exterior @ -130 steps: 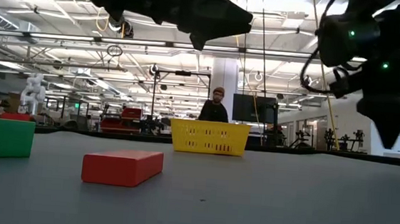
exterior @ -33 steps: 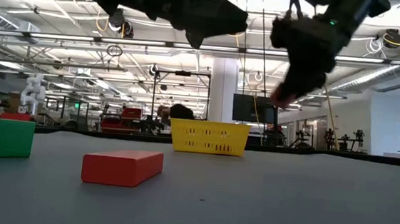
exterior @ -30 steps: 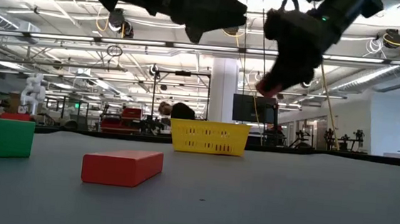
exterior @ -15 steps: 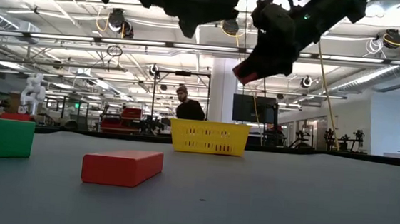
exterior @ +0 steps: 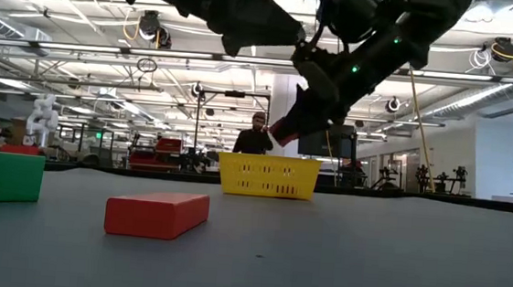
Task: Sort & place blocks by color
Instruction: Put the red block into the yellow bin
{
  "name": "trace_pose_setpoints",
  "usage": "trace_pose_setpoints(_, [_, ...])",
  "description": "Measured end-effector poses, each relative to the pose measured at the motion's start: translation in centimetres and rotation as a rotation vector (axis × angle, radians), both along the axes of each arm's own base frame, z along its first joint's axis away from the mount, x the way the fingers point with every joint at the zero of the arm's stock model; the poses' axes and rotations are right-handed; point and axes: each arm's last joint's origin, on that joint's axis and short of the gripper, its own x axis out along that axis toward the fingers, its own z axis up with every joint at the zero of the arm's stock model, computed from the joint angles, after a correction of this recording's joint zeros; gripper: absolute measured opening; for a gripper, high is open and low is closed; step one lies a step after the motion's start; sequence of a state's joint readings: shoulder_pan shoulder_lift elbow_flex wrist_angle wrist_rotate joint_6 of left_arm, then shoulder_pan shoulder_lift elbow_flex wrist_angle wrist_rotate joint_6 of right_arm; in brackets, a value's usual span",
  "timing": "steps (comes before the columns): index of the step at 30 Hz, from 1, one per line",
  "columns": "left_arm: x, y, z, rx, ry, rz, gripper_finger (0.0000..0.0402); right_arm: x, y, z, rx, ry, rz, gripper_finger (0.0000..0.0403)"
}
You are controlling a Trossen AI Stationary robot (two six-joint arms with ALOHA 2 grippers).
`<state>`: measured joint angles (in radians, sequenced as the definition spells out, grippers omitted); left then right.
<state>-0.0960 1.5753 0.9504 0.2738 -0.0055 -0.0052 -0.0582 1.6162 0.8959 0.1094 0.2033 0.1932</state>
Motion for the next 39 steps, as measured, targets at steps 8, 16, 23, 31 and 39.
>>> trace_pose_setpoints(8, [-0.8, 0.1, -0.6, -0.048, 0.128, 0.05, 0.0118, 0.2, -1.2, 0.0, -0.025, -0.025, -0.024, 0.0211])
trace_pose_setpoints(16, [-5.4, 0.8, 1.1, -0.169, 0.362, 0.298, 0.0118, 0.2, -1.2, 0.0, -0.064, -0.009, 0.007, 0.0278])
trace_pose_setpoints(23, [-10.8, 0.6, 3.2, -0.393, 0.523, 0.495, 0.0118, 0.0, -1.2, 0.3, -0.086, -0.002, 0.026, 0.0287])
trace_pose_setpoints(31, [-13.6, -2.0, 1.7, -0.266, 0.806, 0.45, 0.0118, -1.0, -1.0, 3.1, -0.095, -0.08, 0.025, 0.0287])
trace_pose_setpoints(39, [-15.2, -4.1, 0.7, -0.233, 1.001, 0.418, 0.012, -2.7, 0.0, 6.4, -0.101, -0.164, 0.053, 0.0286])
